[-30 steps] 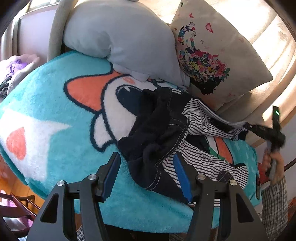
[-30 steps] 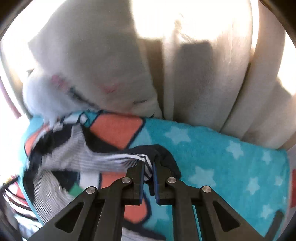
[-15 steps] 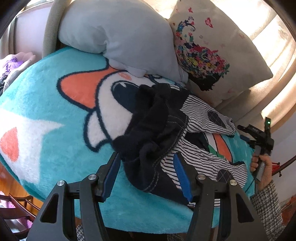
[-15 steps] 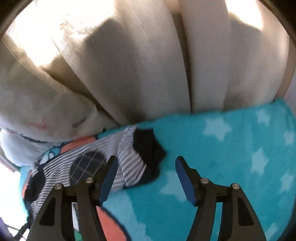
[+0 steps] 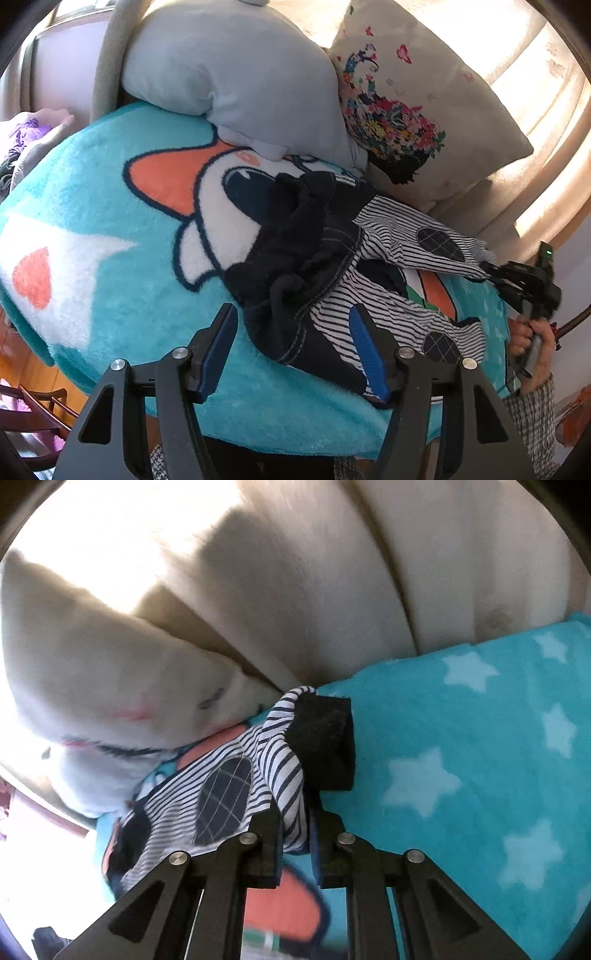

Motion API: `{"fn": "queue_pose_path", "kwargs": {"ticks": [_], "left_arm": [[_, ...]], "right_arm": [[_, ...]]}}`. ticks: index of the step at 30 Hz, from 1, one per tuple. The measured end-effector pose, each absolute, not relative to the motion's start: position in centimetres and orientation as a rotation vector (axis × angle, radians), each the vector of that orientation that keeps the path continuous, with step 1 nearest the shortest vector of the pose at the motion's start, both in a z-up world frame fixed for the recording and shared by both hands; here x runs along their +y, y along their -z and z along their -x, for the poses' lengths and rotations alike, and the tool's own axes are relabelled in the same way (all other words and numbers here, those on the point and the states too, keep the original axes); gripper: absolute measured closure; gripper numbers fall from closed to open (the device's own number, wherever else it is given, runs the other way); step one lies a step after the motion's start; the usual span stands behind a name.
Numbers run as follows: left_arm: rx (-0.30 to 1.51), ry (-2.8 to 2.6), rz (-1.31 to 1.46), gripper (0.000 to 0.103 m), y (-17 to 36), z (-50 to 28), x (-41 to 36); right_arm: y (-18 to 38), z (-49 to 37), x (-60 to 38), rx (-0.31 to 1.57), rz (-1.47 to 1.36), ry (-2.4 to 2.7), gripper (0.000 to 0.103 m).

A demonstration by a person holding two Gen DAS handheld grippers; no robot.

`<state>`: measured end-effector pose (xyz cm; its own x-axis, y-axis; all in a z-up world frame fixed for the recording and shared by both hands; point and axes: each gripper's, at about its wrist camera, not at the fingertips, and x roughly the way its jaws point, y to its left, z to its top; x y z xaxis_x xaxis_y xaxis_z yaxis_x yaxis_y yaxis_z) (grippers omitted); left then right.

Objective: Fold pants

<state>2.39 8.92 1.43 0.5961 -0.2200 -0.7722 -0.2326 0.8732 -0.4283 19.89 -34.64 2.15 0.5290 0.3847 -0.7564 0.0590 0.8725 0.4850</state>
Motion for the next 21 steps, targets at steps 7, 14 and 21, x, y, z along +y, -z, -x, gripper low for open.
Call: {"fn": "queue_pose_path", "kwargs": {"ticks": [7, 14, 21], "left_arm": [[0.943, -0.025, 0.472, 0.038, -1.8, -2.7, 8.9], [0.992, -0.040, 0.405, 0.035, -1.7, -9.8, 10.6], [1.177, -0.024, 0.392, 0.050, 3.3, -18.9, 10.3]], "right_arm": [[-0.4, -15.5, -35.6, 1.025, -0.363, -0.069, 0.049], [0.2, -11.4, -38.4, 0.982, -0.420, -0.056, 0.049], [0.0, -9.7, -39.3, 0.963, -0.430, -0.088, 0.049]]}}
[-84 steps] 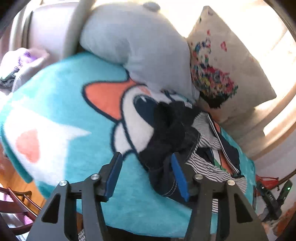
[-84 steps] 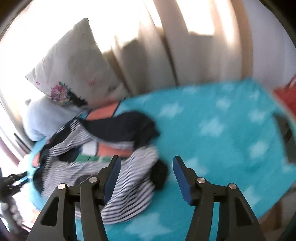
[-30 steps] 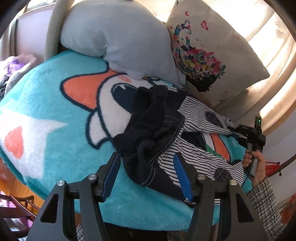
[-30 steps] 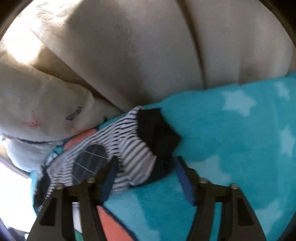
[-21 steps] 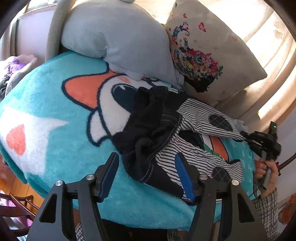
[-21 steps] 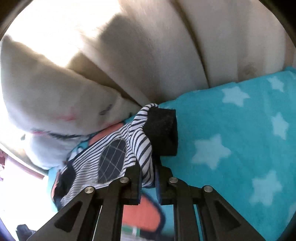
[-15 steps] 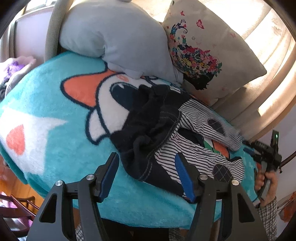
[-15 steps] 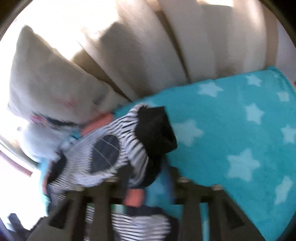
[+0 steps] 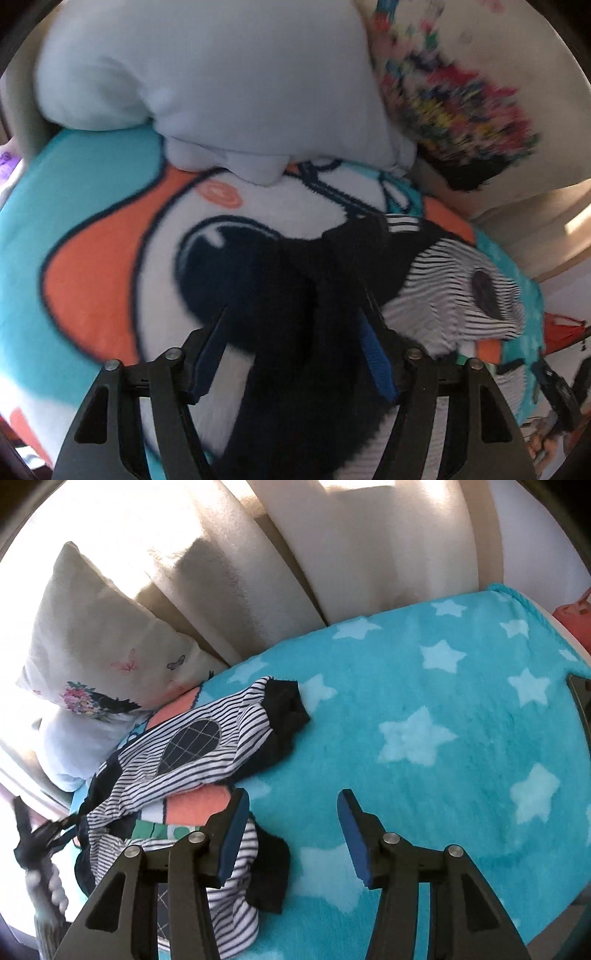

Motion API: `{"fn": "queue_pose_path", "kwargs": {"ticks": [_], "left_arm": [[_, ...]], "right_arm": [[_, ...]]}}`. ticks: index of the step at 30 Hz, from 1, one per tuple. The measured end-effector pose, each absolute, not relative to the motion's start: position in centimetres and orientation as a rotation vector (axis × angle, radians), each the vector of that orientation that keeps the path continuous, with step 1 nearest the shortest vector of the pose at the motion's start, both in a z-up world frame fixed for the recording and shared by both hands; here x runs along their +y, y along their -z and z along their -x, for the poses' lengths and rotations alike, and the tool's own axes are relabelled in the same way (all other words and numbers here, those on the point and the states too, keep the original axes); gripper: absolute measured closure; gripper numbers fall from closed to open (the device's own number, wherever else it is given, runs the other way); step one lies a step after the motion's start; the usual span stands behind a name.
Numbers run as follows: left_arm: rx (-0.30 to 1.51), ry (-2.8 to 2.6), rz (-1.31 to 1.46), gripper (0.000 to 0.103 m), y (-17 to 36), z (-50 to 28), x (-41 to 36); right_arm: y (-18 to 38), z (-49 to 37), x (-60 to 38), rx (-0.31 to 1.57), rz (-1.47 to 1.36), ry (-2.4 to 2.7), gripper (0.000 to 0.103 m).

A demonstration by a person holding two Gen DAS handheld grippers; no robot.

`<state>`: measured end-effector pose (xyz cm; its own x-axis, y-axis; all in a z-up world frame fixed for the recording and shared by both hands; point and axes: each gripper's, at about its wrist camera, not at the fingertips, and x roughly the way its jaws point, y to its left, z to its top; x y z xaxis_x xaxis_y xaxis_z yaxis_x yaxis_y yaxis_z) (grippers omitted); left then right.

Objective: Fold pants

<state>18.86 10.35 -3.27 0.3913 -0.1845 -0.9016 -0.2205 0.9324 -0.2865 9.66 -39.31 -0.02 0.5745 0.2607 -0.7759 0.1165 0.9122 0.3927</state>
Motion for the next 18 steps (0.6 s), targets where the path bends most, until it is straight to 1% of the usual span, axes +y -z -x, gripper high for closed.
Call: {"fn": "queue_pose_path", "kwargs": {"ticks": [1, 8, 14, 15, 16, 17, 18], "left_arm": [[1.195, -0.036, 0.367, 0.077, 3.8, -19.5, 10.0], [1.166, -0.200, 0.204, 0.077, 2.9, -22.4, 9.6], [1.168, -0.081, 0.327, 0.072, 2.4, -22.0, 11.7], [1.171, -0.061, 0.347, 0.072, 2.3, -21.8, 12.5], [1.162, -0.056, 0.347, 0.070, 1.9, -21.6, 13.0], [1.139, -0.056, 0.317, 0.068, 1.2, -21.3, 13.3], [1.120, -0.052, 0.284, 0.063, 0.7, -21.1, 13.2]], "right_arm": [[0.1, -9.5, -39.3, 0.960, -0.429, -0.088, 0.049], [1.0, -9.9, -38.0, 0.963, -0.365, -0.101, 0.049], [0.8, -11.6, -37.7, 0.963, -0.335, -0.154, 0.049], [0.5, -12.0, -37.7, 0.959, -0.316, -0.161, 0.047], [0.2, -12.5, -37.6, 0.954, -0.300, -0.164, 0.043], [-0.1, -13.1, -37.5, 0.948, -0.276, -0.171, 0.041], [-0.5, -13.7, -37.2, 0.942, -0.250, -0.177, 0.040]]}}
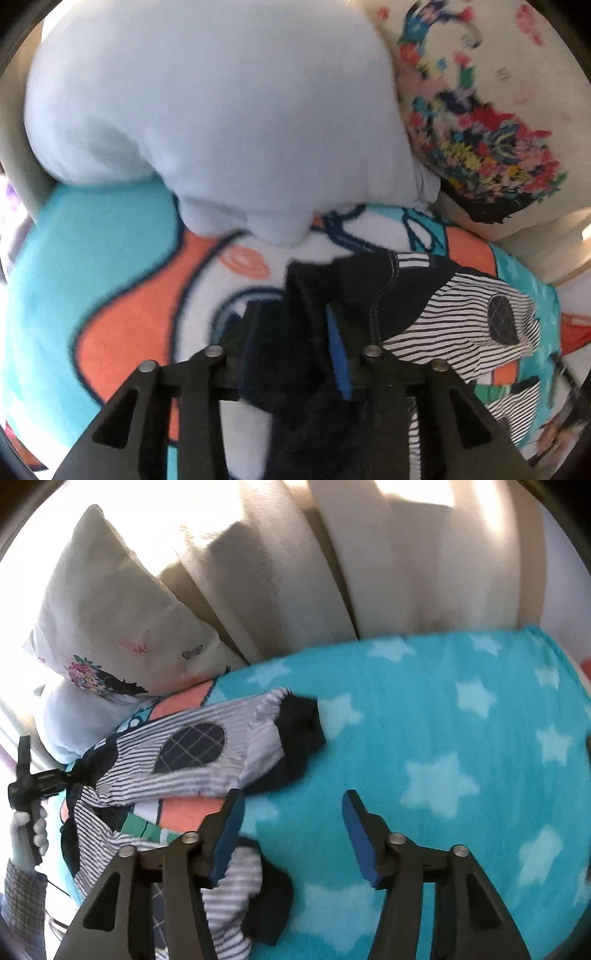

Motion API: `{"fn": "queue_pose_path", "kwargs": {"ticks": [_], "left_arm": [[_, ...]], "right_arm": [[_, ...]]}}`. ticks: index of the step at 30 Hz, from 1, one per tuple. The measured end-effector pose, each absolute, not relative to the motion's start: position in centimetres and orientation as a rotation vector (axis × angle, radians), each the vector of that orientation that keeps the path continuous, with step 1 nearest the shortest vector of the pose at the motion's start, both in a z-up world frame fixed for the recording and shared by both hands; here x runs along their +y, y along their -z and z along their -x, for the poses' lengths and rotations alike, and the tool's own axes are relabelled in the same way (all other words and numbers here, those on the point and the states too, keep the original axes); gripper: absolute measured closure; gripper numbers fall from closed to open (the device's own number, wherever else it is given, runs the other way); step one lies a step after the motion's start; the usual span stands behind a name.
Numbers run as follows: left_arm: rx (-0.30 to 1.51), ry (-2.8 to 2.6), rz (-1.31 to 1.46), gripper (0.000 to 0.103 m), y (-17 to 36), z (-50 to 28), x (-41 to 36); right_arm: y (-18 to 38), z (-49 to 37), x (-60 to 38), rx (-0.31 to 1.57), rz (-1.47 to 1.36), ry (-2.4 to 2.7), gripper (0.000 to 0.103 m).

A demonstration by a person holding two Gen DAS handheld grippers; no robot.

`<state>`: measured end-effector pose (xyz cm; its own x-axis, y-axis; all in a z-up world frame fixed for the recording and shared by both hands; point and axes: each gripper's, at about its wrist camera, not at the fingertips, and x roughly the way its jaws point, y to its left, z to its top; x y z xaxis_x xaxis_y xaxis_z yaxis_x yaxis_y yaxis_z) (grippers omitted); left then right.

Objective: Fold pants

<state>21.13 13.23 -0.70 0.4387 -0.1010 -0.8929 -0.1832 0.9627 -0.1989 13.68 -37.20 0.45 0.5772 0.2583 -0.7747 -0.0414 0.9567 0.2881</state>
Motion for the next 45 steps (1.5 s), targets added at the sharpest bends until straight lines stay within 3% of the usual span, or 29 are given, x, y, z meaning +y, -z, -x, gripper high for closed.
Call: {"fn": "queue_pose_path", "kwargs": {"ticks": [2, 10, 17, 27, 29, 30, 32, 33, 34, 36, 45], "left_arm": [[1.091, -0.033, 0.215, 0.057, -0.1, -21.1, 12.4], [1.094, 0.178, 0.095, 0.048, -0.8, -24.7, 5.9], [1.168, 0.329, 0.057, 0.045, 1.3, -28.3, 2.9], [1.235, 0.384, -0.068, 0.019, 4.5, -29.7, 0.3], [1.235, 0.367, -0.113, 0.019, 4.6, -29.5, -0.3], [1.235, 0.358, -0.141, 0.020, 4.6, -29.4, -0.7], [1.208, 0.342, -0.189, 0.041, 4.4, -28.8, -1.4], [1.190, 0.343, -0.193, 0.068, 3.9, -28.5, -1.5], [1.187, 0.341, -0.185, 0.087, 3.6, -28.3, -1.4], [1.179, 0.339, -0.152, 0.101, 2.9, -28.0, -1.1], [1.033, 0.301, -0.099, 0.101, -2.4, -21.7, 0.2]], "right_arm": [[-1.0, -15.4, -36.2, 0.930, -0.187, -0.199, 0.040], [-0.6, -23.7, -29.5, 1.008, 0.024, -0.387, 0.037], [1.1, -27.6, -24.8, 1.037, 0.191, -0.501, 0.037], [4.3, -29.2, -20.9, 1.088, 0.297, -0.590, 0.036], [4.4, -29.4, -21.0, 1.091, 0.282, -0.593, 0.036], [4.4, -29.4, -20.9, 1.095, 0.273, -0.591, 0.037], [4.1, -29.2, -21.0, 1.104, 0.233, -0.613, 0.064], [4.0, -29.1, -21.0, 1.118, 0.203, -0.628, 0.088], [3.8, -29.1, -21.1, 1.128, 0.180, -0.632, 0.095], [3.5, -28.8, -21.1, 1.121, 0.166, -0.615, 0.096], [-2.0, -22.7, -21.6, 1.007, 0.144, -0.616, 0.097]]}}
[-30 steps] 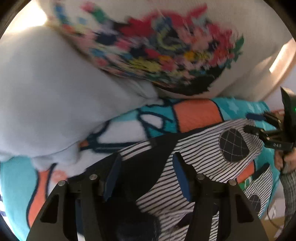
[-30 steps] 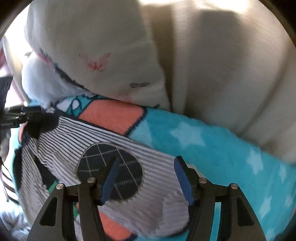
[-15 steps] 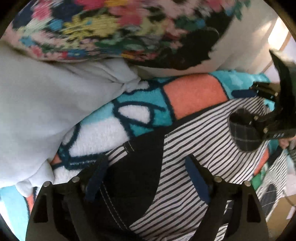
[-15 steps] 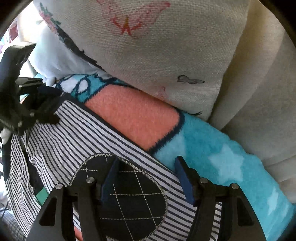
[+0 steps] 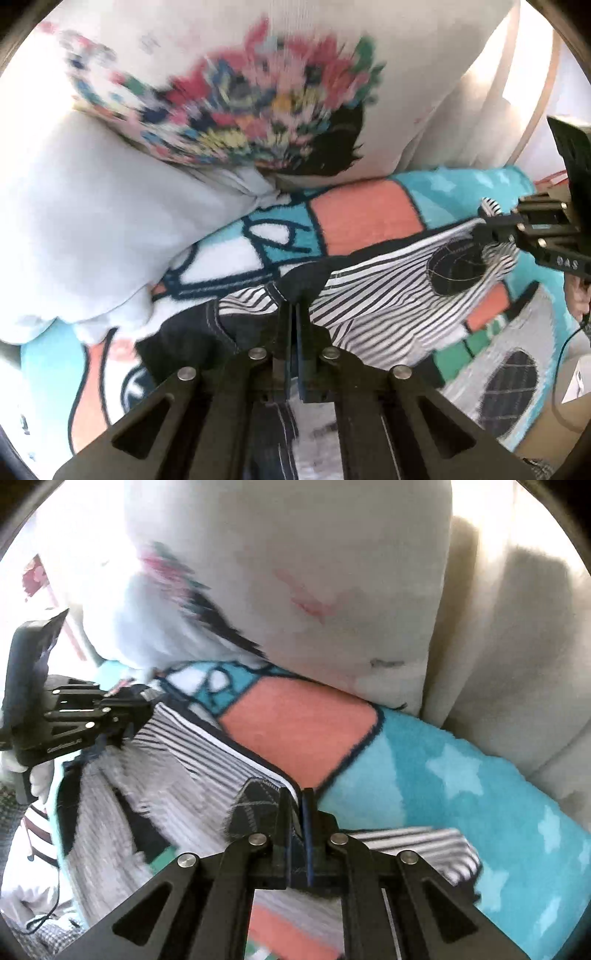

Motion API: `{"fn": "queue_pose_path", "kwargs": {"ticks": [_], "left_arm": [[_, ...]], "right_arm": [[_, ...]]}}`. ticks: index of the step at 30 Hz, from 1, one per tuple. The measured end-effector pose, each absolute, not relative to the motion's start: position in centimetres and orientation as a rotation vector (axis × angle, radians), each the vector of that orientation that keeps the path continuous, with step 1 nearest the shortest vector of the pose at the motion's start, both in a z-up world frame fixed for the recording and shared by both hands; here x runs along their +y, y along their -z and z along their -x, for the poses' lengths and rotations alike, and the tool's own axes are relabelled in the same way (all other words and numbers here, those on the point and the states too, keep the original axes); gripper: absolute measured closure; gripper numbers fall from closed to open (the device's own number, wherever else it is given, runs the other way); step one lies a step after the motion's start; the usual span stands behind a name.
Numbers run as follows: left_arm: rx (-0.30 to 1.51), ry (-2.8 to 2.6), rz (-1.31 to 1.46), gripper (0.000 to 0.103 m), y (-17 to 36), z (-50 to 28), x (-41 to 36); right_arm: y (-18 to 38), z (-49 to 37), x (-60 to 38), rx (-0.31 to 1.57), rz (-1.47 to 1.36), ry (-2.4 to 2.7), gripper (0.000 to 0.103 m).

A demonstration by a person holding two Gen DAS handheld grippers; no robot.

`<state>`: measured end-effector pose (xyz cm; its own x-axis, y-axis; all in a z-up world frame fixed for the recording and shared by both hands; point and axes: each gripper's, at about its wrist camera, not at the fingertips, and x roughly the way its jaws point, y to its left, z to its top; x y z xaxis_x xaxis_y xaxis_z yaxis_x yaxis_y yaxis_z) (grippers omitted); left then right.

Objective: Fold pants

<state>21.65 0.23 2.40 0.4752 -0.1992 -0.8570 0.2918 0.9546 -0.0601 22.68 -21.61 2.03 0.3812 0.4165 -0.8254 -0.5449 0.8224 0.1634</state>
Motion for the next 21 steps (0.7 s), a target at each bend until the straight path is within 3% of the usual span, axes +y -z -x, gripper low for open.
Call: {"fn": "queue_pose_path", "kwargs": {"ticks": [8, 21], "left_arm": [[0.897, 0.275, 0.010, 0.101, -5.4, -12.4, 3.2], [0.908, 0.192, 0.261, 0.101, 0.1, -3.0, 5.5]], "right_arm": [[-5.1, -13.2, -20.0, 0.932, 0.160, -0.720, 0.097], [0.1, -4.9, -19.2, 1.043, 0.141, -0.766, 0.097]]}}
